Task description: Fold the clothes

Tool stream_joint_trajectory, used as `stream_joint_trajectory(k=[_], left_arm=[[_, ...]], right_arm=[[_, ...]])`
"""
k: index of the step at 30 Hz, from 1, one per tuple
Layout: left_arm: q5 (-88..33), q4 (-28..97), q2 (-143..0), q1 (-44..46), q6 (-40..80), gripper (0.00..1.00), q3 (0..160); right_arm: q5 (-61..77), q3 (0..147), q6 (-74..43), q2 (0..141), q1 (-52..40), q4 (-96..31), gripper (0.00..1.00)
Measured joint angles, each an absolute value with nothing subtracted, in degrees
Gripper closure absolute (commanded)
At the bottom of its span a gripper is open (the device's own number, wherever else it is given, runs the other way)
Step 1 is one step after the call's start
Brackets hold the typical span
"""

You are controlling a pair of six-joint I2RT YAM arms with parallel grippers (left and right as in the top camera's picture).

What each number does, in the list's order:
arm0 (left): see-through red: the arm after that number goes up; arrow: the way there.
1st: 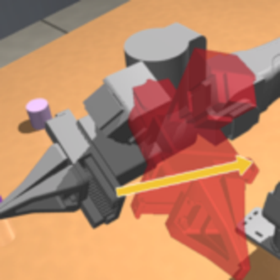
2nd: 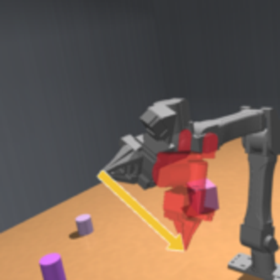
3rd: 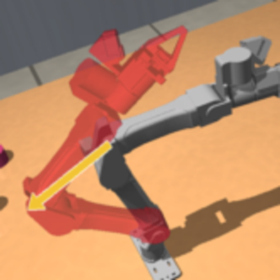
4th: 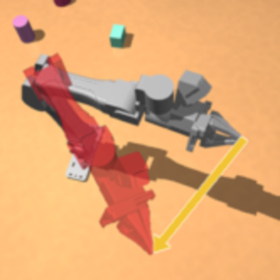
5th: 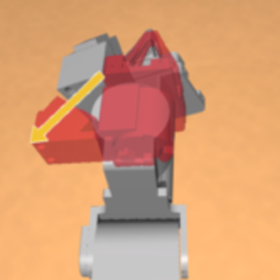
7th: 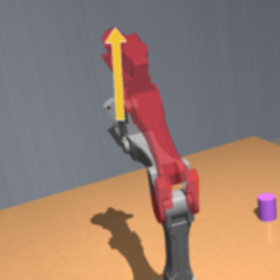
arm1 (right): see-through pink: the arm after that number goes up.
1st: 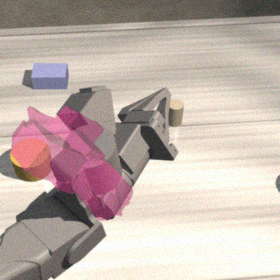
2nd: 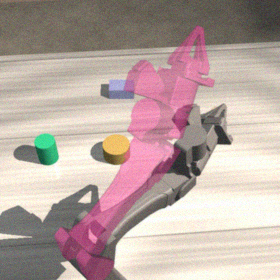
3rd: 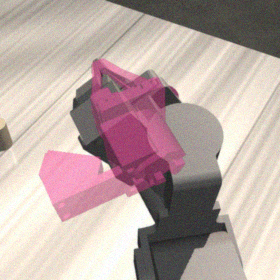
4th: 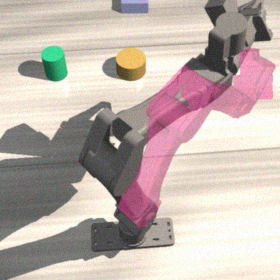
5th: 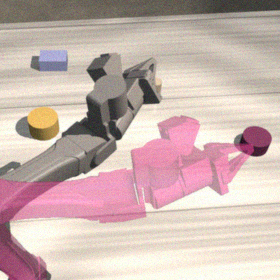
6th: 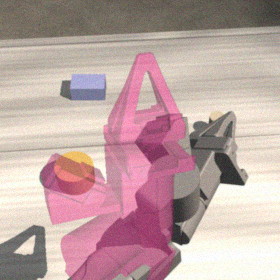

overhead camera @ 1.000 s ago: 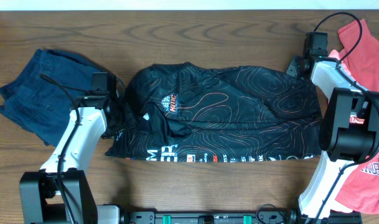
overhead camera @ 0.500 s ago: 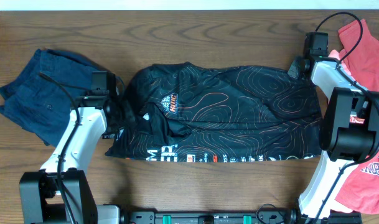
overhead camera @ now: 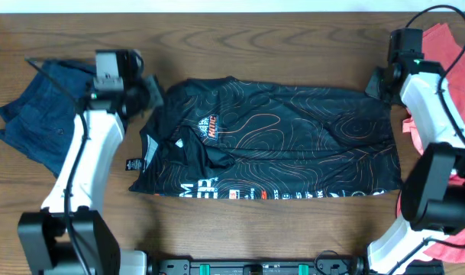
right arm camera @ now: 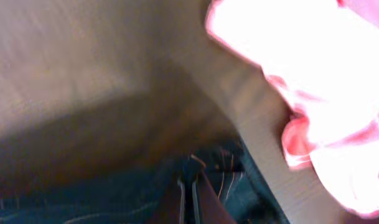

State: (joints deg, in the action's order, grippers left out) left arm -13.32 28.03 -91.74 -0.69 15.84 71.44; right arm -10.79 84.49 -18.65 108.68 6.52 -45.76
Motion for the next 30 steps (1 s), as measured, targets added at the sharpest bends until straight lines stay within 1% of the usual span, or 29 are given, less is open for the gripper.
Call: stream_joint_trajectory(k=[2,4,8,17,22,25,26,27,28,30], left_arm=[[-13.6,27.7,-94.5,-0.7,15.2,0.51,75.3],[-13.9,27.6,-98.1,-0.7,14.7,0.49,78.9],[-14.8,25.3,-106.0,-0.5,14.2,0.48,83.4],[-16.6,13.8,-120.2,3.3,13.1,0.48,84.2],[-16.8,10.1,-123.3,5.8,13.0,0.47,84.2],[-16.8,10.0,-123.9,6.5,13.0,0.48,84.2],[-16.8,10.0,-124.2,6.5,13.0,0.63,84.2],[-16.8,10.1,-124.4,6.5,13.0,0.80,84.2],[-16.7,10.3,-124.6,6.5,12.9,0.93,84.2],[-16.5,11.4,-125.0,6.4,13.0,0.94,84.2]], right_arm=[[-10.9,84.5,-18.7,108.3,6.5,-50.0,0.99],[-10.9,84.5,-18.7,108.3,6.5,-53.5,0.99],[-11.0,84.4,-18.7,108.3,6.5,-56.9,0.99],[-9.8,84.4,-18.7,108.3,6.5,-58.3,0.99],[-8.8,84.4,-18.7,108.3,6.5,-58.3,0.99],[-8.6,84.4,-18.7,108.3,6.5,-58.4,0.99],[-8.6,84.4,-18.7,108.3,6.5,-58.5,0.99],[-8.6,84.4,-18.7,108.3,6.5,-58.5,0.99],[-8.6,84.4,-18.7,108.3,6.5,-58.5,0.99],[-8.5,84.4,-18.7,108.3,6.5,-58.5,0.99]])
